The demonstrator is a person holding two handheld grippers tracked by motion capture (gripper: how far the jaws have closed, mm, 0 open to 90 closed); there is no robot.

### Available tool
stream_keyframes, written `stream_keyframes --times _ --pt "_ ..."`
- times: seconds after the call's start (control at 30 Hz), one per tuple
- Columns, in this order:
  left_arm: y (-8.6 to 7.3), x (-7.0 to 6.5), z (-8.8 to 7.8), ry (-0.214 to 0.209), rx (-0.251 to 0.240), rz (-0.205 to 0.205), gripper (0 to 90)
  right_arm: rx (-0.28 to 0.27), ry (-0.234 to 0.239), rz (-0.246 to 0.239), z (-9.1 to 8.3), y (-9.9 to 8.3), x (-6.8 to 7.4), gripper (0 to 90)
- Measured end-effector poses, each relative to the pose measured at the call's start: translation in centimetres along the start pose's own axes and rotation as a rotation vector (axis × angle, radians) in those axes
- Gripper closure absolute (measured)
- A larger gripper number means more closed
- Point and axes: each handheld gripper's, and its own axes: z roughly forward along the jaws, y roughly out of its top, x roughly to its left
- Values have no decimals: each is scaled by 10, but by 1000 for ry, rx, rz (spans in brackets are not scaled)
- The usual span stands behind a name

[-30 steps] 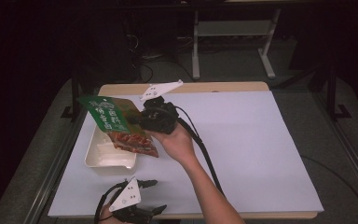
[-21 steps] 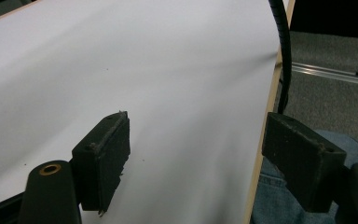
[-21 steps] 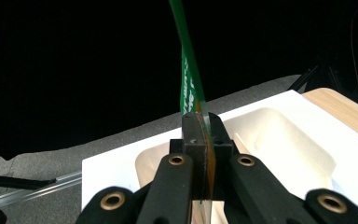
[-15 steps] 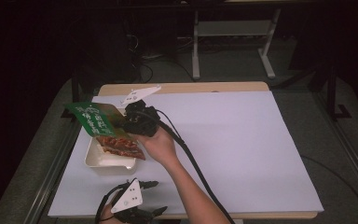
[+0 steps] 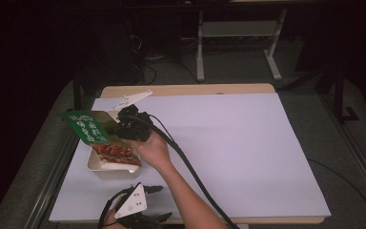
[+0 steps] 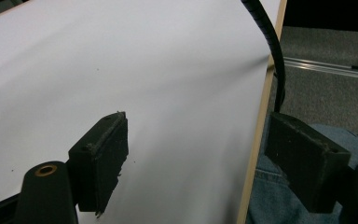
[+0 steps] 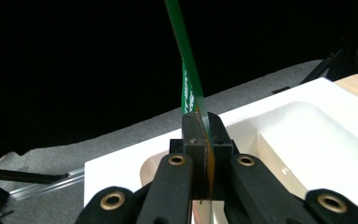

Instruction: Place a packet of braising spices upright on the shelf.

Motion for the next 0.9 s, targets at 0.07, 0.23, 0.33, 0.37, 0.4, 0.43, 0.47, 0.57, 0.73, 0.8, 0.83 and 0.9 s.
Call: stream_keyframes --times 0.07,0.23,0.33,0.37,0.4,0.43,0.47,0.57,0.73,0.8,0.83,0.9 --pt "-1 0 1 -1 5 -2 214 3 3 11 6 -2 0 897" --pt "-1 -1 1 0 7 7 214 -1 2 27 11 -6 -1 897" --pt "-1 -1 3 -1 12 0 212 -11 -2 54 12 -10 -4 897" --pt "-2 0 3 0 16 6 212 -26 4 70 13 -13 -6 897" --pt "-2 0 3 0 16 6 212 -26 4 70 13 -13 -6 897" --pt "-1 0 3 0 14 5 212 -35 -1 78 13 -14 -7 897" --pt "-1 0 3 1 13 4 212 -35 -4 79 13 -15 -7 897" --pt "-1 0 2 4 18 15 212 -28 -36 69 13 -18 -9 895" --pt "-1 0 3 1 17 17 212 -9 -51 51 16 -23 -12 887" --pt "-1 -1 3 0 14 14 212 -7 -53 48 16 -23 -13 885" --pt "-1 -1 3 1 16 18 212 -5 -51 47 16 -23 -14 879" --pt "-1 0 3 4 16 16 212 42 -74 30 20 -23 -16 838"
